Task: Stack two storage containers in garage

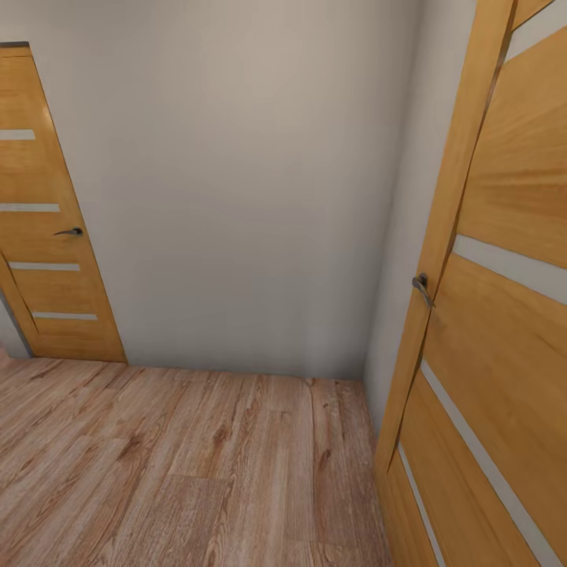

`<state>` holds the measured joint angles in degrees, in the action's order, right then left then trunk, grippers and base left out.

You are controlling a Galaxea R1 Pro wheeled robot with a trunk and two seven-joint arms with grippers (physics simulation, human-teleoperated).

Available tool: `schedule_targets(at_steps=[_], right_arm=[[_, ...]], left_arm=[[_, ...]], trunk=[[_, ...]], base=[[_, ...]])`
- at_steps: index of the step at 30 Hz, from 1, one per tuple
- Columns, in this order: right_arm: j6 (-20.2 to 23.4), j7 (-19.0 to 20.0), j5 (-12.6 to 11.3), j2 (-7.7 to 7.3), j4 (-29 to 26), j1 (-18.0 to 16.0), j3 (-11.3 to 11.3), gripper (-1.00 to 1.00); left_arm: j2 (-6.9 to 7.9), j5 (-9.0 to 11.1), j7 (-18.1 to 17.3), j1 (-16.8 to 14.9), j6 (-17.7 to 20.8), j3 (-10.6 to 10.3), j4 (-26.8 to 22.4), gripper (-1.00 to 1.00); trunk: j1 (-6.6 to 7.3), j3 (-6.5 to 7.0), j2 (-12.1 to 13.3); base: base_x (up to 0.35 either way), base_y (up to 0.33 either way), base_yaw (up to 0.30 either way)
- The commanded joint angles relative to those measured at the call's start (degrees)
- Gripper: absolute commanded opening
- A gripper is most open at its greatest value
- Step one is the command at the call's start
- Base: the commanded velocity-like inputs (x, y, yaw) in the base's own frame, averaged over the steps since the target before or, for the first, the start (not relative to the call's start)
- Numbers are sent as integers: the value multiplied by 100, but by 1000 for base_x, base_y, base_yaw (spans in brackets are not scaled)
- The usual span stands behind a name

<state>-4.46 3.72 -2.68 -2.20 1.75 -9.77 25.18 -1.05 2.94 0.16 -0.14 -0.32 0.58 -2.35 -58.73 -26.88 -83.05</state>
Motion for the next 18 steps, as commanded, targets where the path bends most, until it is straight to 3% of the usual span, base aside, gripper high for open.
schedule_targets(at_steps=[1, 18], right_arm=[[-37, 24, -27, 1, 19, -7, 27, 100], [-38, 24, -14, 24, 15, -7, 48, 100]], left_arm=[[-1, 31, 2, -1, -3, 3, -2, 100], [4, 31, 10, -2, 5, -5, -2, 100]], trunk=[[0, -5, -3], [0, -5, -3]], base=[[66, 0, 0], [289, 0, 0]])
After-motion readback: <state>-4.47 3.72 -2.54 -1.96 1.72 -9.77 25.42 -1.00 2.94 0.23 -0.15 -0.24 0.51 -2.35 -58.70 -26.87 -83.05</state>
